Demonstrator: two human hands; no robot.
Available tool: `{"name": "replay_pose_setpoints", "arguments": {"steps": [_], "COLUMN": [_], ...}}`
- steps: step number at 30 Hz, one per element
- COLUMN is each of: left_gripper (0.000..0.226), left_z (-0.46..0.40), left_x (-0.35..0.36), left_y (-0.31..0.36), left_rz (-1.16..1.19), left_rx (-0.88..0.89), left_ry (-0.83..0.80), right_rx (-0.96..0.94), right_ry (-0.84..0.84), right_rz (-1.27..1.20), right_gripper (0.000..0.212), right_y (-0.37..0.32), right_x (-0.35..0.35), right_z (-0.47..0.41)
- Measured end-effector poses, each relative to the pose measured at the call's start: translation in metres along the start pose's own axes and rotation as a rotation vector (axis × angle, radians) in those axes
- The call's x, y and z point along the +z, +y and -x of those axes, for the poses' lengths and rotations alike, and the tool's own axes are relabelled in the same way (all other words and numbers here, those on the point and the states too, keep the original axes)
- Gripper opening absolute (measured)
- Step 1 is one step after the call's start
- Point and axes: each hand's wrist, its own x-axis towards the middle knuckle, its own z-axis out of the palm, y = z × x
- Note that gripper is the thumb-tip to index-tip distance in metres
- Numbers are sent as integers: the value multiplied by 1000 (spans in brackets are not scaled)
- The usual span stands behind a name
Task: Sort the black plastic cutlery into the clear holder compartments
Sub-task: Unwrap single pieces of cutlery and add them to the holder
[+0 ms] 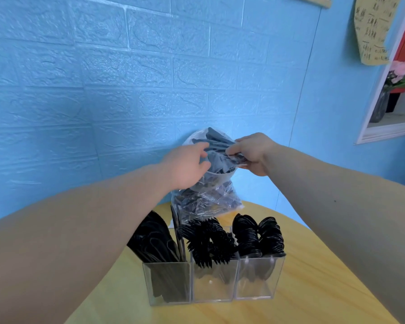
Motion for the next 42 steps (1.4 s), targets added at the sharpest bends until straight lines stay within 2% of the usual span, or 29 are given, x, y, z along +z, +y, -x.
{"name": "replay_pose_setpoints", "arguments": {"steps": [3, 9, 15, 22, 26, 30, 36, 39, 42], "left_gripper": [60, 54, 51, 39, 31, 21, 19, 20, 31], "left_z": [2, 30, 86, 168, 207, 238, 274, 289, 298], "left_x": [-2, -21, -41, -15, 14, 52, 89, 102, 108], "left_y": [2, 31, 82, 131, 147, 148, 136, 121, 102], "left_rz": [23, 18, 45, 6, 60, 125, 60, 61, 91], "left_rx": [6, 90, 163, 155, 143, 92, -86, -154, -211], "left_ry": [40, 138, 251, 357, 291, 110, -10, -1, 5], "right_rx": [-26, -107, -199, -148, -77, 11, 93, 28, -28], "right_ry": [-31, -121, -187, -213, -127, -53, 147, 116, 110], "right_rz": [12, -152, -193, -127, -162, -160, 4, 324, 611], "right_gripper": [29, 39, 35, 26, 26, 31, 57, 68, 68], "right_y": [2, -5, -13, 35, 74, 116, 164, 173, 178], "right_x": [-7, -31, -59, -86, -88, -80, -64, -59, -56], "right_z": [2, 44, 142, 240, 279, 303, 302, 308, 307]}}
